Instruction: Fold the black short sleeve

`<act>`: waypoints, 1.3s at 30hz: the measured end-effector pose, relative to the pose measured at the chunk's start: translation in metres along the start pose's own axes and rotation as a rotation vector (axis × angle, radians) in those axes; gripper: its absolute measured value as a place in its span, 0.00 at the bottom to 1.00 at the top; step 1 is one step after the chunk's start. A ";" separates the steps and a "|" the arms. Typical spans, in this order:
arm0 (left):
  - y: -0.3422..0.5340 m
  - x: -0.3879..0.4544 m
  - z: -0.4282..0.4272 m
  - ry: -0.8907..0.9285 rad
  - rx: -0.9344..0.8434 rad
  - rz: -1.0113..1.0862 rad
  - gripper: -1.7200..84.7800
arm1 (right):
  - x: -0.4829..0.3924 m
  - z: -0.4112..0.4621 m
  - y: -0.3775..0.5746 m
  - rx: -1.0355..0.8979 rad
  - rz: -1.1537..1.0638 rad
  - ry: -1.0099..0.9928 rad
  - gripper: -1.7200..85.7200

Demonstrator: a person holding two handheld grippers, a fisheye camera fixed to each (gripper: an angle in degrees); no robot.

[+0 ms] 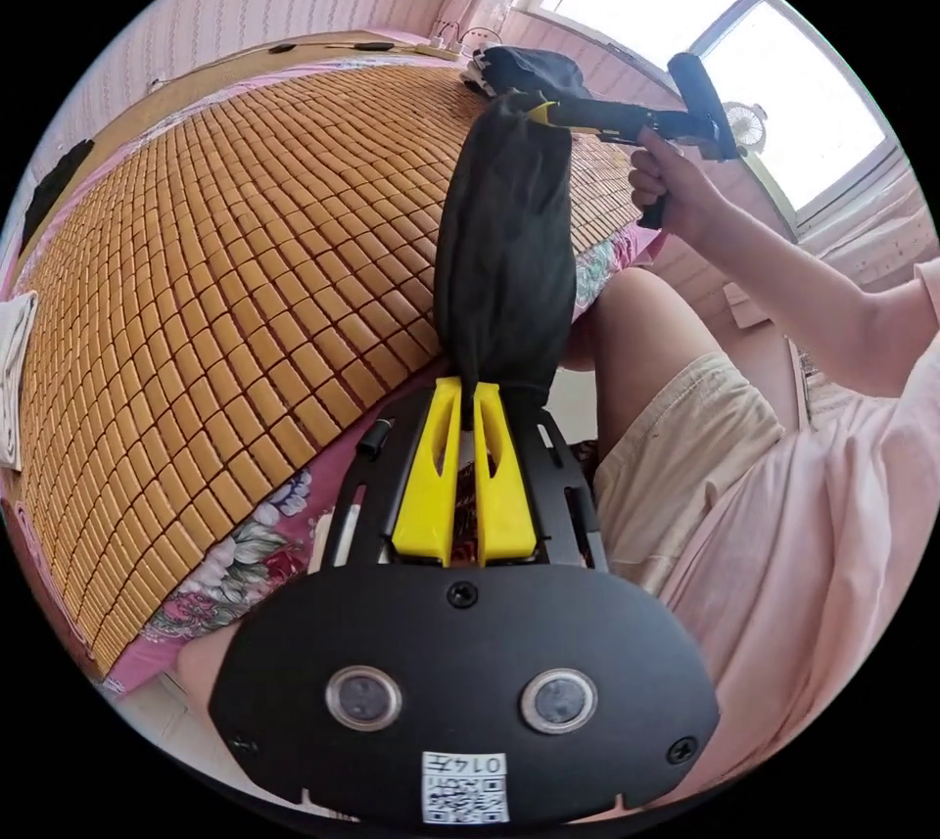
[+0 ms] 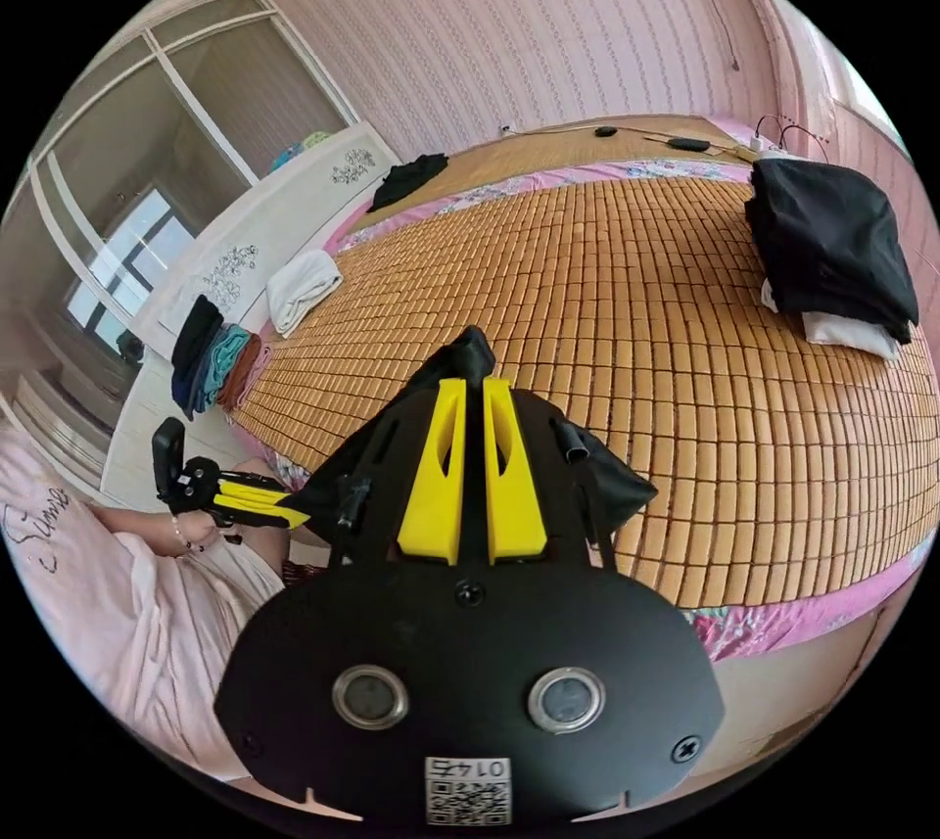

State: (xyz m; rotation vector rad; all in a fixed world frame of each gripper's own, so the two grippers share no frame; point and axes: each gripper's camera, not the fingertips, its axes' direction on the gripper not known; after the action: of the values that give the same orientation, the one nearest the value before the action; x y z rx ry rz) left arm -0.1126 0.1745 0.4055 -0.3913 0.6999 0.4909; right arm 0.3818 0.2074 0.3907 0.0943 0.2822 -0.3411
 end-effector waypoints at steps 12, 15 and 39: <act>-0.027 0.046 -0.108 -0.092 0.217 0.236 0.01 | 0.011 -0.162 0.116 0.326 0.028 0.022 0.04; -0.054 0.052 -0.125 -0.046 0.256 0.276 0.01 | 0.020 -0.194 0.124 0.386 0.027 0.075 0.04; -0.261 -0.051 -0.087 0.021 0.217 0.095 0.17 | 0.195 -0.227 -0.003 0.070 0.303 0.372 0.17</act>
State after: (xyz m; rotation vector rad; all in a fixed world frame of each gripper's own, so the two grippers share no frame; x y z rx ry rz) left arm -0.0477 -0.0972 0.4259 -0.1603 0.7864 0.4957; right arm 0.4983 0.1742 0.1169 0.2676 0.6162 -0.0292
